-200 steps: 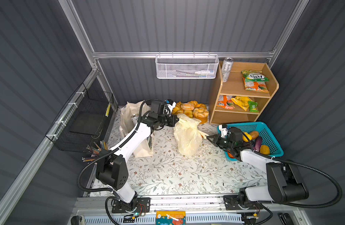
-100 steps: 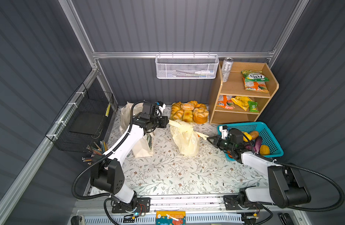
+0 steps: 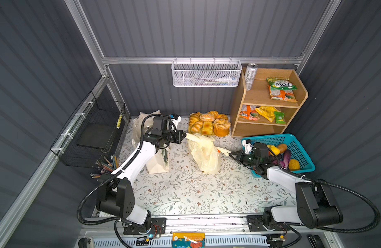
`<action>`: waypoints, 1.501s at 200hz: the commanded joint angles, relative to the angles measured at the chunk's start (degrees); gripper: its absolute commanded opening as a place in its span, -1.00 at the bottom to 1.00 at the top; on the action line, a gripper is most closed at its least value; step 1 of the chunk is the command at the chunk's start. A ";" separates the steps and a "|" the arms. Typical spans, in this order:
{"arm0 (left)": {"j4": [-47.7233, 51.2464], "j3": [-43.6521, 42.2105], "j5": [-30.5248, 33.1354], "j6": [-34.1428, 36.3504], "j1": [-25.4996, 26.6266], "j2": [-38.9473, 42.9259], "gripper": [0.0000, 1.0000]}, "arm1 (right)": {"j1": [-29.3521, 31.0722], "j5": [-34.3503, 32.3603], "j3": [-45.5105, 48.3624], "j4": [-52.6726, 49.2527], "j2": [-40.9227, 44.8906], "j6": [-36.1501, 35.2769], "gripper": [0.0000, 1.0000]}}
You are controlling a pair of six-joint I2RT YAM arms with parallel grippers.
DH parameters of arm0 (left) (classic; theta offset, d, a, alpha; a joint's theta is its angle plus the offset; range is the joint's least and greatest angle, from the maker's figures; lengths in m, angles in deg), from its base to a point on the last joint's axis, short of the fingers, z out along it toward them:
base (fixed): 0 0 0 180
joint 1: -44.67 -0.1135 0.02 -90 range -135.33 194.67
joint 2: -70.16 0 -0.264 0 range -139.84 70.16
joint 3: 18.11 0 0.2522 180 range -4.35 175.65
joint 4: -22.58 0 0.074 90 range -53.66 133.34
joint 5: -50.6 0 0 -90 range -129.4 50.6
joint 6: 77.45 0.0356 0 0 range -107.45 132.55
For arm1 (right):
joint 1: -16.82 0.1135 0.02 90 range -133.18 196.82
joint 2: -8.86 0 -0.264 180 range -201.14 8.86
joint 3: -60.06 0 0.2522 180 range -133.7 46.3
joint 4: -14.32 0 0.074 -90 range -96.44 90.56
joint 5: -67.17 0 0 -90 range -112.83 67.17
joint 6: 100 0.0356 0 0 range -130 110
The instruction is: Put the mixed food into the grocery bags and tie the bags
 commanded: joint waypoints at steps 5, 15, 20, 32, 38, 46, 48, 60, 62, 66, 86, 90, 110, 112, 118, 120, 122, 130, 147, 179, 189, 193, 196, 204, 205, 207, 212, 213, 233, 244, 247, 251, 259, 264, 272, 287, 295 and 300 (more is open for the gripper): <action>-0.33 2.79 1.26 2.94 3.03 -2.02 -1.00 | 0.05 -6.24 -3.02 -16.01 1.32 -5.21 -0.75; -0.19 2.50 2.84 3.03 4.02 -2.31 -1.00 | 0.38 -6.25 -4.31 -18.57 1.79 -6.17 -0.49; -0.29 2.25 3.50 2.71 4.21 -2.40 -1.00 | 0.59 -6.33 -5.11 -20.03 2.05 -6.59 -0.38; -1.08 1.09 5.07 2.03 4.24 -2.15 -1.00 | 1.44 -6.90 -6.66 -23.00 2.95 -7.77 -0.22; -1.27 0.68 5.96 1.88 4.24 -2.02 -1.00 | 1.92 -7.26 -7.42 -24.17 3.52 -8.22 -0.15; -1.12 0.33 6.51 1.58 4.24 -1.97 -1.00 | 2.64 -7.83 -8.59 -25.78 4.47 -8.75 -0.11; -0.98 0.34 6.53 1.56 4.24 -1.97 -1.00 | 2.80 -8.11 -8.88 -26.41 4.70 -8.87 -0.09; 0.24 0.68 6.55 2.02 4.24 -2.38 -0.93 | 3.91 -9.56 -10.64 -28.65 6.25 -9.46 -0.03; 0.42 0.70 6.56 2.02 4.24 -2.46 -0.93 | 4.11 -9.82 -10.85 -28.95 6.48 -9.46 -0.02; 0.50 0.68 6.57 2.02 4.24 -2.61 -0.91 | 4.36 -10.15 -11.34 -29.44 6.98 -9.55 -0.01; 1.12 0.82 6.51 2.20 4.37 -3.17 -0.76 | 6.01 -11.10 -13.81 -31.44 8.47 -10.06 0.06; 1.32 0.94 8.11 2.31 4.41 -3.26 -0.69 | 6.38 -11.15 -14.46 -31.75 8.43 -10.16 0.07; 2.11 1.77 8.79 3.20 4.76 -3.28 0.92 | 9.08 -11.53 -18.58 -33.67 7.46 -10.98 0.13; 2.20 1.80 8.79 3.29 4.72 -3.24 0.98 | 9.40 -11.68 -19.01 -33.92 7.27 -11.10 0.14; 2.51 2.28 8.92 3.42 4.75 -3.33 1.00 | 10.29 -12.00 -20.37 -34.47 6.57 -11.55 0.15; 2.68 2.46 8.96 3.49 4.77 -3.36 1.00 | 10.56 -12.10 -20.82 -34.71 6.41 -11.61 0.15; 2.87 2.74 8.97 3.58 4.77 -3.37 1.00 | 10.81 -12.13 -21.28 -34.80 6.23 -11.74 0.16; 3.58 3.57 9.32 3.84 4.77 -3.37 1.00 | 11.82 -12.50 -23.06 -35.40 5.32 -11.93 0.17; 4.20 5.17 9.96 3.91 4.73 -2.62 0.99 | 13.39 -13.05 -26.35 -36.16 3.37 -12.34 0.21; 5.86 10.01 11.51 4.65 4.77 -0.96 0.99 | 16.06 -14.33 -33.17 -39.43 -0.31 -14.13 0.27; 6.63 12.03 12.21 4.89 4.77 -0.73 1.00 | 17.19 -14.50 -35.45 -40.68 -1.87 -14.98 0.29; 7.02 12.60 12.49 5.00 4.76 -0.50 1.00 | 17.61 -16.34 -36.59 -41.19 -2.56 -15.40 0.30; 7.19 13.03 12.70 5.08 4.77 -0.39 0.99 | 17.90 -16.69 -37.39 -41.66 -3.14 -15.65 0.30; 7.65 13.96 13.51 5.11 4.77 0.02 1.00 | 18.70 -17.37 -39.54 -42.80 -4.62 -16.35 0.31; 7.67 14.06 13.61 5.11 4.77 0.08 1.00 | 18.79 -17.48 -39.79 -42.95 -4.73 -16.44 0.31; 7.74 14.23 13.71 5.12 4.70 0.22 1.00 | 19.08 -17.71 -40.22 -43.23 -5.08 -16.61 0.31; 7.87 14.60 13.96 5.18 4.77 0.46 1.00 | 19.63 -18.44 -41.43 -43.82 -5.82 -17.04 0.33; 7.87 14.72 14.06 5.10 4.77 0.52 1.00 | 19.74 -18.58 -41.70 -43.89 -5.99 -17.09 0.34; 8.68 16.01 14.88 5.02 4.75 1.35 1.00 | 21.46 -20.30 -46.51 -46.40 -9.43 -18.69 0.37; 9.88 16.75 14.95 4.60 4.77 1.24 1.00 | 22.07 -21.25 -48.20 -46.68 -10.73 -19.07 0.41; 10.17 16.90 14.95 4.37 4.75 1.16 1.00 | 22.17 -21.34 -48.58 -46.72 -11.04 -19.15 0.41; 10.58 17.02 14.90 4.13 4.76 1.07 1.00 | 22.22 -21.36 -49.05 -46.80 -11.41 -19.16 0.41; 10.93 16.78 14.27 3.97 4.77 1.02 1.00 | 22.29 -21.49 -49.80 -46.81 -12.11 -19.16 0.43; 10.42 16.19 13.60 3.67 4.77 1.17 1.00 | 22.31 -21.57 -50.22 -46.78 -12.44 -19.16 0.43; 9.02 14.72 12.48 2.91 4.77 1.71 1.00 | 22.27 -21.67 -50.40 -46.38 -12.73 -19.03 0.44; 6.68 12.27 11.17 1.76 4.74 2.72 1.00 | 22.24 -21.76 -50.34 -45.16 -13.01 -18.90 0.45; 6.45 11.73 10.70 1.26 4.77 2.77 1.00 | 22.27 -21.41 -50.39 -44.44 -13.18 -18.81 0.46; 6.45 11.53 10.16 1.07 4.77 2.73 1.00 | 22.30 -21.00 -50.36 -43.96 -13.32 -18.81 0.46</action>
